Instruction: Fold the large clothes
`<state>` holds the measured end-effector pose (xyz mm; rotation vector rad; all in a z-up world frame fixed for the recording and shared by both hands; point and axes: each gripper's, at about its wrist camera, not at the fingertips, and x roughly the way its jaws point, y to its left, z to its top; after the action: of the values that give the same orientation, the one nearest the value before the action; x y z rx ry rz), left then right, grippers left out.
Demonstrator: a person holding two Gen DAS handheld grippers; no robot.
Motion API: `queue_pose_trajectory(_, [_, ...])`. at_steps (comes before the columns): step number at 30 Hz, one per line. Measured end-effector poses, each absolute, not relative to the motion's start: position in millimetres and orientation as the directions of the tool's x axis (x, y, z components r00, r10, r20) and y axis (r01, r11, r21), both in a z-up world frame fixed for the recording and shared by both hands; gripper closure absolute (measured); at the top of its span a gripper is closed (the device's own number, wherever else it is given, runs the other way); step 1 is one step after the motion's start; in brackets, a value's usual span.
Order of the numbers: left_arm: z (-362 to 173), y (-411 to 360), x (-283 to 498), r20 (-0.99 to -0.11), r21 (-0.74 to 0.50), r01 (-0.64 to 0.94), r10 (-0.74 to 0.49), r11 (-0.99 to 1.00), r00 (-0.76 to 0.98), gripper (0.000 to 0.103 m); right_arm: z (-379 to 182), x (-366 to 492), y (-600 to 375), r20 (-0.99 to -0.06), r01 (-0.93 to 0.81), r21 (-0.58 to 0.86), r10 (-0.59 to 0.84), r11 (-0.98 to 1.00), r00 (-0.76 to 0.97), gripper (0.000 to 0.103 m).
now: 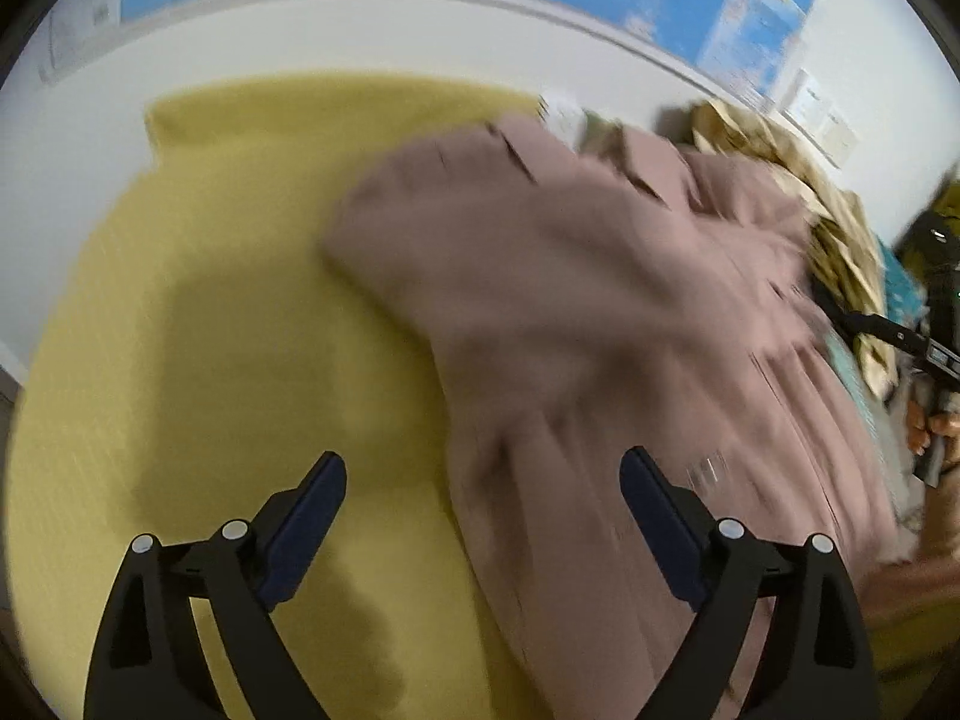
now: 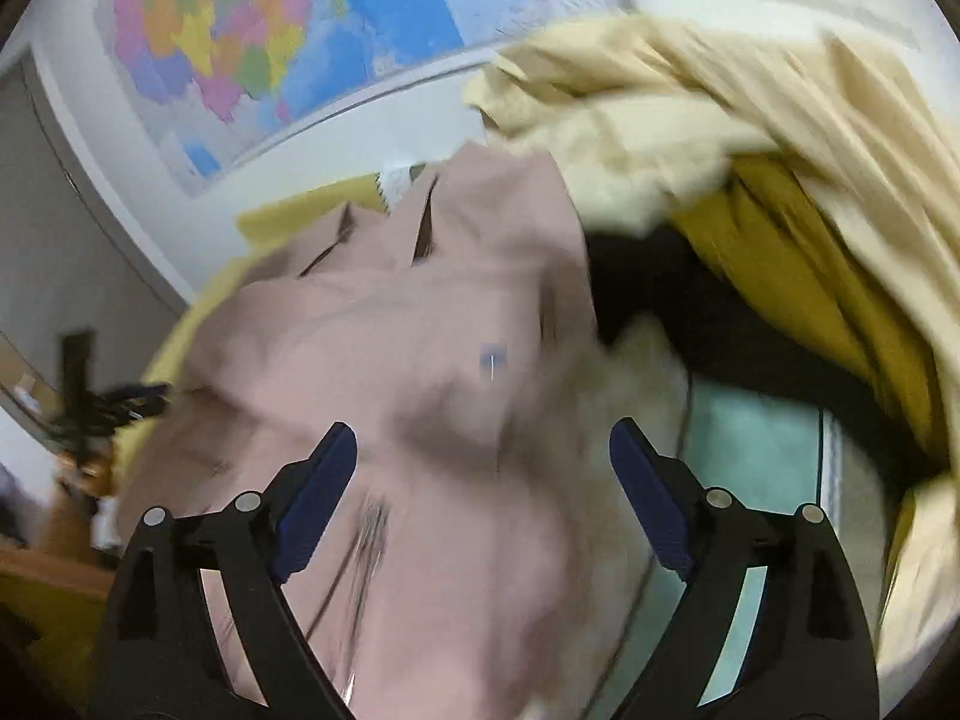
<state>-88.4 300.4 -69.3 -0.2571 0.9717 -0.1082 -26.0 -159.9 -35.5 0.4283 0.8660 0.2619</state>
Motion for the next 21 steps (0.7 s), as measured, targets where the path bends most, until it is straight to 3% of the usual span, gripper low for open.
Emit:
queue_pose_trajectory(8, [-90, 271, -144, -0.784, -0.378, 0.057, -0.352, 0.924, 0.51, 0.009, -81, -106, -161, -0.68, 0.04, 0.62, 0.511, 0.784, 0.526, 0.017])
queue_pose_trajectory(14, [-91, 251, -170, -0.768, -0.412, 0.115, -0.413, 0.904, 0.49, 0.007, -84, -140, -132, -0.62, -0.058, 0.661, 0.588, 0.748, 0.52, 0.01])
queue_pose_trajectory(20, [-93, 220, -186, -0.736, -0.449, 0.179, -0.477, 0.875, 0.481, 0.007, -87, -147, -113, -0.525, -0.129, 0.741, 0.688, 0.659, 0.502, 0.01])
queue_pose_trajectory(21, [-93, 213, -185, -0.74, -0.421, 0.18, -0.451, 0.889, 0.498, 0.007, -87, -145, -109, -0.514, -0.141, 0.748, 0.699, 0.649, 0.497, 0.017])
